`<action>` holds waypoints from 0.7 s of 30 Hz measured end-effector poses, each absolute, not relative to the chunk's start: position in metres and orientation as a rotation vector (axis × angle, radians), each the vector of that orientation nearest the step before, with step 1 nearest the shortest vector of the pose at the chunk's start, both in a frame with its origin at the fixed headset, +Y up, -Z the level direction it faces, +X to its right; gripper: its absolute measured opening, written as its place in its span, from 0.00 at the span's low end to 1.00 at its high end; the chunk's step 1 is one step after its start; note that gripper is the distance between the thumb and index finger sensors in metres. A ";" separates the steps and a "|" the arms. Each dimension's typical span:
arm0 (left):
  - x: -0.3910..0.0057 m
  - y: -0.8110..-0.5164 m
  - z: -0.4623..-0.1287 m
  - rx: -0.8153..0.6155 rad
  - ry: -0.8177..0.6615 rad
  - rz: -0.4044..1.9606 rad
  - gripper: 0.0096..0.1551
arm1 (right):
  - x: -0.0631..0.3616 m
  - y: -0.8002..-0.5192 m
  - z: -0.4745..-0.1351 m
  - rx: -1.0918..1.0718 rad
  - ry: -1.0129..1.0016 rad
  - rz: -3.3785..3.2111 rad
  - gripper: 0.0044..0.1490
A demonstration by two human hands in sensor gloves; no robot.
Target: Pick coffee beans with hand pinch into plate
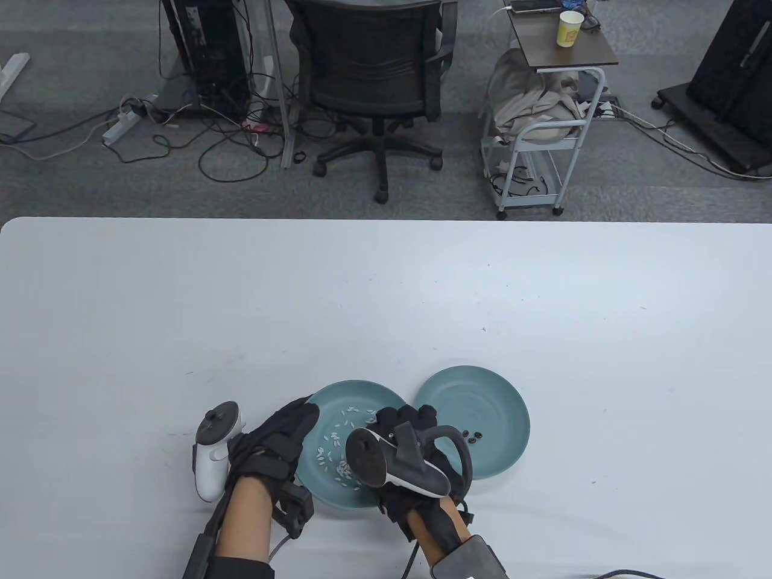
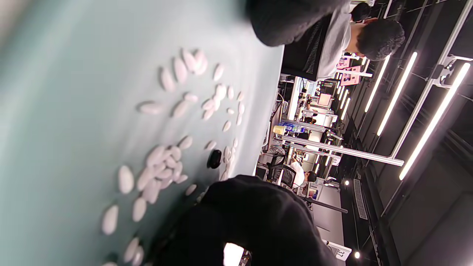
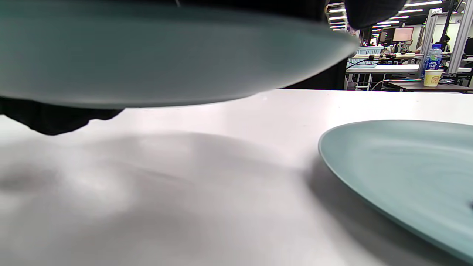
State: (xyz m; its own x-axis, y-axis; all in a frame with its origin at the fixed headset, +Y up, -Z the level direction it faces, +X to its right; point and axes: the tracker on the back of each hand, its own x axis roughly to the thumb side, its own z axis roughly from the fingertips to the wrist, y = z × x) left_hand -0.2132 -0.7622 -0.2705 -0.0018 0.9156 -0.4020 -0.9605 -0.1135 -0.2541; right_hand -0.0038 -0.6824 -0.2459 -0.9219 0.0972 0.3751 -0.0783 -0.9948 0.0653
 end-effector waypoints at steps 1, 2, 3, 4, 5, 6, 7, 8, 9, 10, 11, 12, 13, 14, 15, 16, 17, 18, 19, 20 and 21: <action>-0.213 -0.761 -0.270 -0.538 0.099 1.590 0.28 | -0.003 -0.682 -0.246 0.588 0.072 2.982 0.24; -0.212 -0.760 -0.270 -0.533 0.094 1.588 0.28 | -0.002 -0.681 -0.246 0.589 0.057 2.971 0.24; -0.212 -0.759 -0.270 -0.525 0.094 1.580 0.28 | -0.002 -0.680 -0.246 0.589 0.048 2.960 0.23; -0.212 -0.759 -0.270 -0.523 0.092 1.570 0.28 | -0.001 -0.679 -0.247 0.586 0.071 2.958 0.24; -0.212 -0.759 -0.270 -0.525 0.088 1.571 0.28 | 0.000 -0.677 -0.246 0.582 0.063 2.939 0.23; -0.212 -0.759 -0.270 -0.528 0.086 1.581 0.28 | 0.002 -0.675 -0.247 0.580 0.047 2.918 0.23; -0.212 -0.760 -0.270 -0.525 0.090 1.591 0.28 | 0.004 -0.672 -0.247 0.576 0.048 2.901 0.23; -0.213 -0.760 -0.270 -0.521 0.095 1.597 0.28 | 0.008 -0.668 -0.248 0.564 0.010 2.879 0.23; -0.213 -0.760 -0.270 -0.520 0.097 1.597 0.28 | 0.009 -0.666 -0.248 0.561 -0.001 2.872 0.23; -0.214 -0.759 -0.270 -0.512 0.102 1.591 0.28 | 0.016 -0.661 -0.248 0.539 -0.014 2.846 0.23; -0.214 -0.759 -0.270 -0.506 0.104 1.580 0.28 | 0.023 -0.658 -0.248 0.517 -0.032 2.816 0.23; -0.213 -0.759 -0.270 -0.502 0.104 1.574 0.28 | 0.027 -0.656 -0.249 0.504 -0.047 2.797 0.23; -0.213 -0.759 -0.270 -0.493 0.106 1.568 0.28 | 0.035 -0.652 -0.250 0.474 -0.068 2.769 0.23; -0.213 -0.759 -0.270 -0.484 0.114 1.571 0.28 | 0.043 -0.650 -0.251 0.439 -0.095 2.752 0.23; -0.213 -0.759 -0.270 -0.486 0.114 1.572 0.28 | 0.048 -0.650 -0.253 0.418 -0.111 2.749 0.23; -0.213 -0.759 -0.270 -0.490 0.110 1.577 0.28 | 0.056 -0.650 -0.255 0.380 -0.121 2.759 0.23; -0.213 -0.759 -0.270 -0.492 0.110 1.580 0.28 | 0.065 -0.651 -0.258 0.336 -0.122 2.766 0.23; -0.213 -0.759 -0.270 -0.492 0.109 1.581 0.28 | 0.073 -0.653 -0.260 0.299 -0.122 2.766 0.23; -0.213 -0.759 -0.270 -0.490 0.111 1.580 0.28 | 0.079 -0.656 -0.263 0.261 -0.097 2.768 0.23; -0.213 -0.759 -0.270 -0.488 0.115 1.577 0.28 | 0.086 -0.662 -0.266 0.220 -0.067 2.762 0.23; -0.213 -0.759 -0.269 -0.487 0.118 1.574 0.28 | 0.090 -0.666 -0.269 0.194 -0.048 2.760 0.23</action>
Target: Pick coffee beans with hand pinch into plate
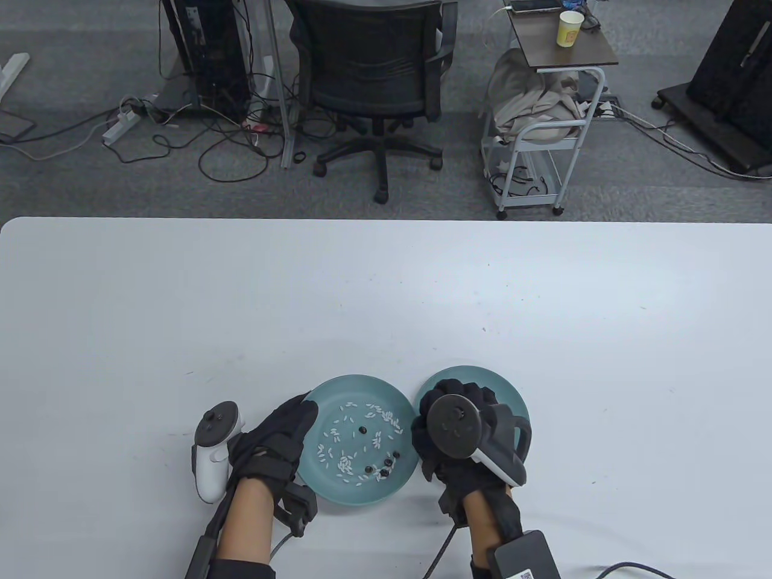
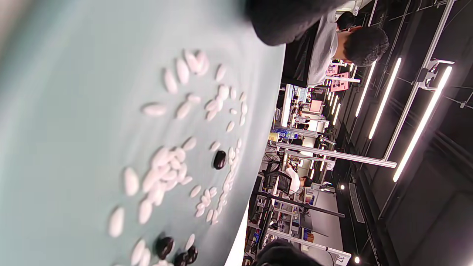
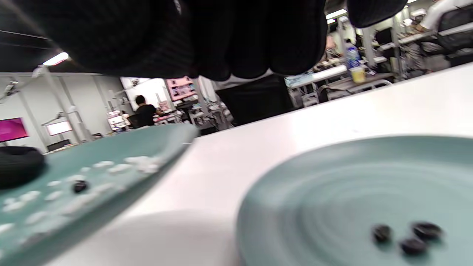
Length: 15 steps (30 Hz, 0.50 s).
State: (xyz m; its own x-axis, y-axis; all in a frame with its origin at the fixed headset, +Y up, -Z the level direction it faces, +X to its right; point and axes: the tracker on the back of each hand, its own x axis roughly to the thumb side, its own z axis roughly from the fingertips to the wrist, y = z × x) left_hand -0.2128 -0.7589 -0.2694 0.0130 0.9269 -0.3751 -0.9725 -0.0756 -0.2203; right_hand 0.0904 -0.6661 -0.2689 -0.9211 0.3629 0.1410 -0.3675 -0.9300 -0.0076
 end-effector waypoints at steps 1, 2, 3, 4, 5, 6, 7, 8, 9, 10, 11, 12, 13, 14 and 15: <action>-0.213 -0.759 -0.269 -0.487 0.120 1.571 0.28 | 0.096 -0.672 -0.272 0.153 -0.015 2.763 0.23; -0.213 -0.759 -0.269 -0.487 0.121 1.570 0.28 | 0.101 -0.679 -0.275 0.114 0.029 2.768 0.23; -0.213 -0.759 -0.269 -0.487 0.120 1.570 0.28 | 0.103 -0.683 -0.277 0.089 0.048 2.776 0.23; -0.213 -0.759 -0.269 -0.485 0.120 1.573 0.28 | 0.107 -0.689 -0.279 0.052 0.062 2.790 0.23; -0.214 -0.759 -0.269 -0.483 0.123 1.577 0.28 | 0.109 -0.694 -0.281 0.030 0.087 2.802 0.23; -0.214 -0.760 -0.268 -0.478 0.132 1.579 0.28 | 0.110 -0.700 -0.283 0.006 0.125 2.823 0.23; -0.214 -0.760 -0.268 -0.478 0.137 1.579 0.28 | 0.111 -0.706 -0.284 -0.011 0.141 2.843 0.23; -0.214 -0.760 -0.268 -0.475 0.140 1.576 0.28 | 0.111 -0.710 -0.285 -0.032 0.156 2.874 0.23; -0.214 -0.760 -0.268 -0.472 0.143 1.572 0.28 | 0.110 -0.714 -0.286 -0.043 0.191 2.914 0.23; -0.214 -0.759 -0.268 -0.471 0.141 1.570 0.28 | 0.108 -0.716 -0.287 -0.042 0.194 2.931 0.23; -0.214 -0.759 -0.268 -0.471 0.137 1.569 0.28 | 0.107 -0.717 -0.287 -0.038 0.200 2.940 0.23; -0.214 -0.760 -0.269 -0.475 0.134 1.578 0.28 | 0.104 -0.719 -0.288 -0.030 0.214 2.949 0.23; -0.214 -0.761 -0.269 -0.479 0.138 1.591 0.28 | 0.101 -0.722 -0.289 -0.022 0.222 2.970 0.23; -0.214 -0.762 -0.269 -0.480 0.141 1.596 0.28 | 0.098 -0.724 -0.290 -0.018 0.238 2.991 0.23; -0.214 -0.762 -0.269 -0.482 0.145 1.599 0.28 | 0.096 -0.728 -0.290 -0.023 0.280 3.027 0.23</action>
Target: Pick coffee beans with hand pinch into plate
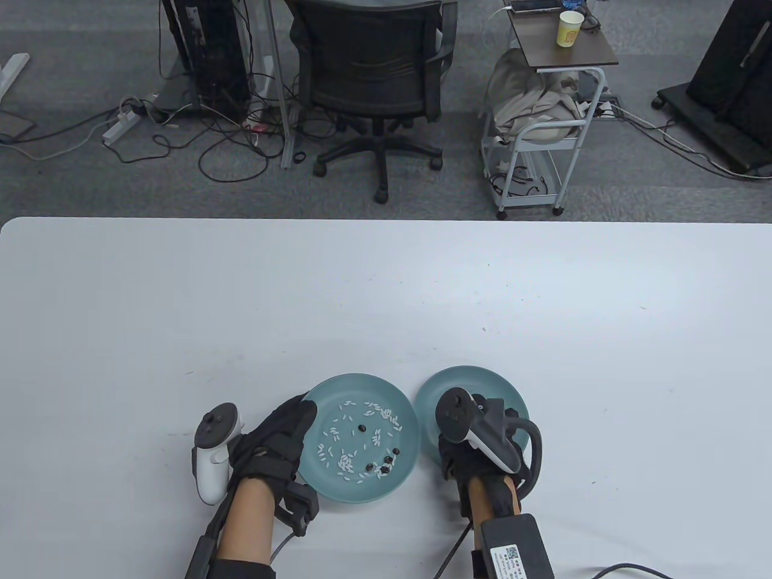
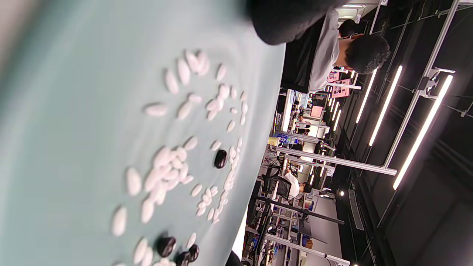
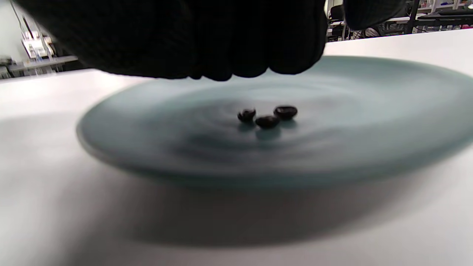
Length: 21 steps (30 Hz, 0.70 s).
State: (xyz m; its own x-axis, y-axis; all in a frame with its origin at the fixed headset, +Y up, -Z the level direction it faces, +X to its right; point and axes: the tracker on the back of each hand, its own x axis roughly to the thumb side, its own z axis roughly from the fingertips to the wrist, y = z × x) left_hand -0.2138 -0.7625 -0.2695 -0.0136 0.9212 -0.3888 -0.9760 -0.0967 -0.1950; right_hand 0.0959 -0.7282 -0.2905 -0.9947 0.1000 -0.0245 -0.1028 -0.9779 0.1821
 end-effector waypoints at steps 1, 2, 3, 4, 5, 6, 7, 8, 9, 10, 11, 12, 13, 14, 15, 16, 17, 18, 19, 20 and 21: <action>-0.214 -0.763 -0.270 -0.483 0.145 1.598 0.28 | 0.094 -0.731 -0.291 -0.029 0.301 3.052 0.23; -0.214 -0.763 -0.270 -0.483 0.145 1.594 0.28 | 0.091 -0.735 -0.291 -0.040 0.322 3.095 0.23; -0.214 -0.762 -0.270 -0.480 0.146 1.592 0.28 | 0.090 -0.737 -0.292 -0.047 0.357 3.126 0.23; -0.214 -0.762 -0.270 -0.467 0.154 1.593 0.28 | 0.087 -0.738 -0.292 -0.051 0.387 3.158 0.23; -0.214 -0.762 -0.270 -0.460 0.159 1.592 0.28 | 0.085 -0.738 -0.292 -0.041 0.350 3.173 0.23; -0.214 -0.762 -0.270 -0.458 0.158 1.591 0.28 | 0.084 -0.739 -0.293 -0.038 0.366 3.187 0.23; -0.214 -0.762 -0.270 -0.459 0.155 1.592 0.28 | 0.083 -0.739 -0.293 -0.045 0.373 3.193 0.23; -0.214 -0.762 -0.270 -0.464 0.149 1.594 0.28 | 0.081 -0.738 -0.292 -0.041 0.348 3.200 0.23; -0.214 -0.762 -0.270 -0.465 0.147 1.596 0.28 | 0.080 -0.738 -0.292 -0.034 0.344 3.205 0.23; -0.214 -0.762 -0.270 -0.465 0.149 1.600 0.28 | 0.079 -0.737 -0.291 -0.031 0.357 3.215 0.23; -0.214 -0.762 -0.270 -0.462 0.151 1.602 0.28 | 0.080 -0.736 -0.291 -0.033 0.359 3.216 0.23; -0.213 -0.762 -0.269 -0.459 0.157 1.602 0.28 | 0.082 -0.735 -0.290 -0.031 0.360 3.205 0.23; -0.213 -0.762 -0.269 -0.458 0.157 1.600 0.28 | 0.084 -0.734 -0.290 -0.036 0.355 3.174 0.23; -0.214 -0.761 -0.269 -0.449 0.160 1.594 0.28 | 0.086 -0.734 -0.291 -0.050 0.366 3.143 0.23; -0.214 -0.761 -0.269 -0.440 0.163 1.588 0.28 | 0.089 -0.733 -0.290 -0.069 0.371 3.104 0.23; -0.215 -0.761 -0.269 -0.436 0.165 1.584 0.28 | 0.094 -0.732 -0.290 -0.083 0.353 3.062 0.23; -0.215 -0.761 -0.269 -0.436 0.167 1.583 0.28 | 0.098 -0.730 -0.290 -0.102 0.349 3.038 0.24; -0.215 -0.761 -0.270 -0.438 0.171 1.584 0.28 | 0.102 -0.729 -0.289 -0.112 0.346 3.022 0.24; -0.214 -0.762 -0.270 -0.442 0.173 1.587 0.28 | 0.107 -0.727 -0.289 -0.121 0.337 2.995 0.24; -0.214 -0.762 -0.270 -0.447 0.174 1.587 0.28 | 0.111 -0.725 -0.289 -0.131 0.315 2.968 0.24; -0.214 -0.763 -0.270 -0.448 0.174 1.588 0.28 | 0.113 -0.723 -0.289 -0.137 0.292 2.947 0.24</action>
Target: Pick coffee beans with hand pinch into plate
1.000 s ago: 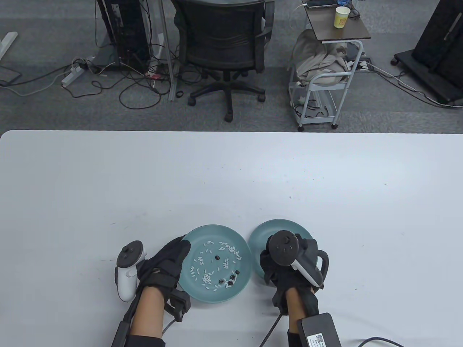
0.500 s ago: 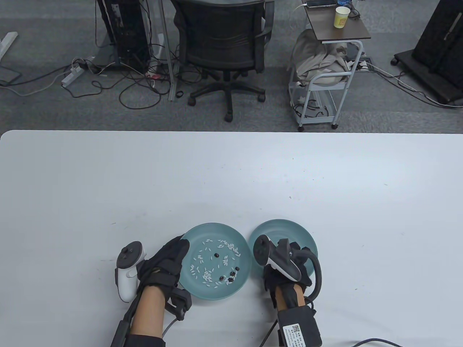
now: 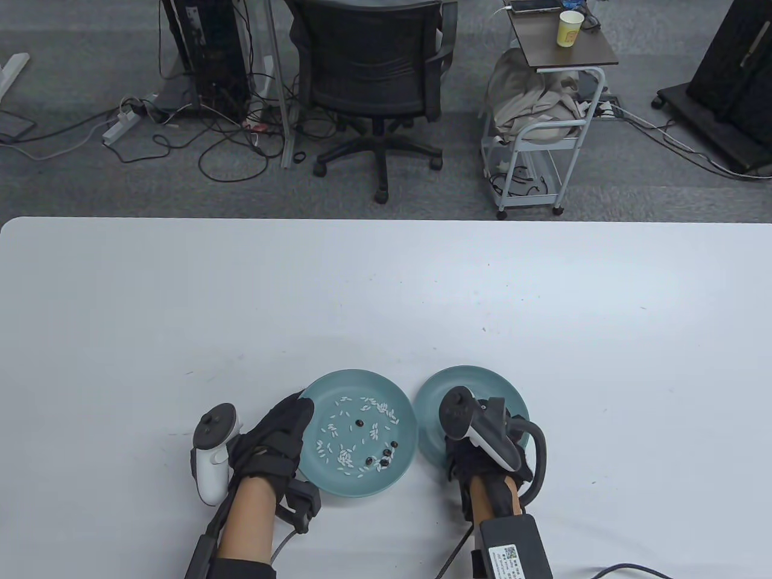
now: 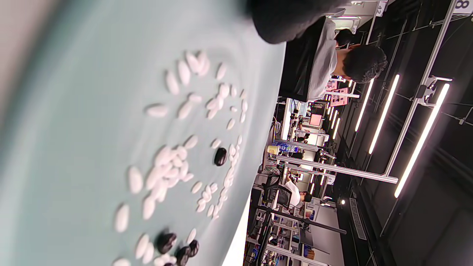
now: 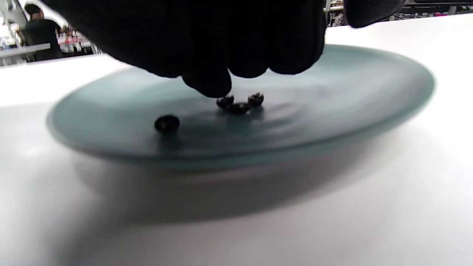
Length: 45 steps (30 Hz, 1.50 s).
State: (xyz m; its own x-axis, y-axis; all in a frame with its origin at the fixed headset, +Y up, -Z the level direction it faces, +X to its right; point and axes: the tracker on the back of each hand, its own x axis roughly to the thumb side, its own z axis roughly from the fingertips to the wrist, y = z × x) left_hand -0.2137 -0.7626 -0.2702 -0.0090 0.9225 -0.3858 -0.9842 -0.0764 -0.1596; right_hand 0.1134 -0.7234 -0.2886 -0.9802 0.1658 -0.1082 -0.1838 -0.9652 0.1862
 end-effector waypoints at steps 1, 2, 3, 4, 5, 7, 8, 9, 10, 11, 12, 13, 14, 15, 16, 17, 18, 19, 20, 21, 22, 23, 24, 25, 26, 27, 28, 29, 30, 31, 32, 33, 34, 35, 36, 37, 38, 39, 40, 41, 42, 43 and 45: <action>-0.214 -0.762 -0.270 -0.446 0.174 1.587 0.28 | 0.117 -0.721 -0.288 -0.144 0.266 2.914 0.24; -0.214 -0.762 -0.270 -0.443 0.173 1.584 0.28 | 0.120 -0.718 -0.287 -0.145 0.246 2.880 0.24; -0.214 -0.762 -0.270 -0.441 0.172 1.585 0.28 | 0.122 -0.716 -0.286 -0.140 0.223 2.860 0.25; -0.214 -0.762 -0.270 -0.442 0.168 1.590 0.28 | 0.123 -0.712 -0.285 -0.129 0.189 2.835 0.25; -0.214 -0.762 -0.270 -0.441 0.169 1.593 0.28 | 0.123 -0.709 -0.284 -0.117 0.166 2.817 0.25; -0.215 -0.762 -0.270 -0.440 0.169 1.596 0.28 | 0.119 -0.700 -0.281 -0.057 0.097 2.782 0.26; -0.215 -0.761 -0.270 -0.439 0.170 1.595 0.28 | 0.117 -0.696 -0.279 -0.030 0.068 2.774 0.26; -0.215 -0.761 -0.270 -0.438 0.171 1.593 0.28 | 0.112 -0.691 -0.277 0.009 0.032 2.767 0.26; -0.215 -0.761 -0.270 -0.438 0.171 1.593 0.28 | 0.110 -0.689 -0.276 0.025 0.019 2.766 0.27; -0.215 -0.762 -0.270 -0.442 0.169 1.592 0.28 | 0.103 -0.683 -0.273 0.095 -0.036 2.757 0.27; -0.215 -0.762 -0.270 -0.450 0.164 1.596 0.28 | 0.096 -0.678 -0.270 0.148 -0.089 2.743 0.27; -0.215 -0.762 -0.270 -0.453 0.164 1.599 0.28 | 0.091 -0.675 -0.268 0.178 -0.116 2.734 0.27; -0.214 -0.762 -0.270 -0.454 0.164 1.600 0.28 | 0.083 -0.671 -0.264 0.228 -0.134 2.730 0.27; -0.215 -0.761 -0.270 -0.454 0.165 1.600 0.28 | 0.077 -0.669 -0.262 0.258 -0.128 2.737 0.27; -0.215 -0.761 -0.270 -0.458 0.162 1.599 0.28 | 0.067 -0.667 -0.258 0.311 -0.123 2.757 0.27; -0.215 -0.761 -0.270 -0.459 0.160 1.597 0.28 | 0.062 -0.666 -0.256 0.334 -0.124 2.766 0.27; -0.215 -0.761 -0.270 -0.464 0.157 1.593 0.28 | 0.050 -0.664 -0.253 0.394 -0.118 2.797 0.27; -0.215 -0.761 -0.270 -0.464 0.158 1.591 0.28 | 0.043 -0.663 -0.251 0.422 -0.094 2.819 0.27; -0.215 -0.761 -0.270 -0.464 0.158 1.591 0.28 | 0.035 -0.663 -0.248 0.454 -0.060 2.844 0.26; -0.215 -0.761 -0.270 -0.465 0.157 1.592 0.28 | 0.028 -0.662 -0.246 0.486 -0.045 2.862 0.26; -0.215 -0.761 -0.270 -0.466 0.157 1.592 0.28 | 0.021 -0.662 -0.244 0.510 -0.020 2.882 0.26; -0.215 -0.761 -0.270 -0.468 0.155 1.592 0.28 | 0.014 -0.663 -0.242 0.529 0.040 2.912 0.27; -0.215 -0.761 -0.270 -0.469 0.155 1.593 0.28 | 0.009 -0.663 -0.239 0.548 0.062 2.933 0.27; -0.215 -0.761 -0.270 -0.468 0.157 1.592 0.28 | 0.005 -0.664 -0.238 0.565 0.052 2.944 0.27; -0.215 -0.762 -0.271 -0.469 0.158 1.592 0.28 | 0.001 -0.664 -0.237 0.577 0.056 2.964 0.27; -0.215 -0.762 -0.271 -0.471 0.158 1.592 0.28 | -0.002 -0.665 -0.236 0.582 0.066 2.988 0.27; -0.214 -0.761 -0.271 -0.473 0.156 1.591 0.28 | -0.004 -0.666 -0.235 0.591 0.071 3.012 0.26; -0.214 -0.761 -0.271 -0.474 0.153 1.591 0.28 | -0.005 -0.667 -0.235 0.601 0.063 3.019 0.26; -0.214 -0.761 -0.271 -0.476 0.152 1.591 0.28 | -0.006 -0.668 -0.235 0.606 0.055 3.015 0.26; -0.214 -0.761 -0.271 -0.476 0.151 1.591 0.28 | -0.007 -0.671 -0.235 0.607 0.064 3.008 0.26; -0.214 -0.762 -0.271 -0.478 0.150 1.593 0.28 | -0.007 -0.673 -0.236 0.601 0.088 3.009 0.26; -0.214 -0.762 -0.271 -0.483 0.145 1.603 0.28 | -0.008 -0.676 -0.236 0.597 0.116 3.013 0.25; -0.213 -0.762 -0.271 -0.488 0.146 1.600 0.28 | -0.008 -0.678 -0.236 0.600 0.118 3.010 0.25; -0.214 -0.763 -0.271 -0.497 0.143 1.591 0.28 | -0.010 -0.679 -0.237 0.605 0.127 3.013 0.24; -0.214 -0.763 -0.271 -0.506 0.142 1.602 0.28 | -0.010 -0.680 -0.237 0.603 0.135 3.012 0.24; -0.214 -0.765 -0.271 -0.517 0.142 1.627 0.28 | -0.011 -0.681 -0.237 0.601 0.160 3.010 0.24; -0.214 -0.765 -0.271 -0.523 0.144 1.641 0.28 | -0.011 -0.681 -0.236 0.592 0.170 3.018 0.24; -0.214 -0.766 -0.271 -0.527 0.147 1.645 0.28 | -0.012 -0.680 -0.236 0.592 0.171 3.028 0.23; -0.214 -0.766 -0.271 -0.526 0.147 1.643 0.28 | -0.012 -0.679 -0.236 0.594 0.175 3.031 0.23; -0.214 -0.766 -0.271 -0.527 0.142 1.646 0.28 | -0.012 -0.679 -0.236 0.594 0.174 3.029 0.23; -0.214 -0.766 -0.271 -0.526 0.140 1.645 0.28 | -0.011 -0.680 -0.236 0.595 0.166 3.028 0.23; -0.214 -0.765 -0.271 -0.522 0.142 1.640 0.28 | -0.010 -0.680 -0.237 0.597 0.162 3.027 0.23; -0.214 -0.766 -0.270 -0.524 0.145 1.641 0.28 | -0.005 -0.682 -0.240 0.584 0.172 2.979 0.22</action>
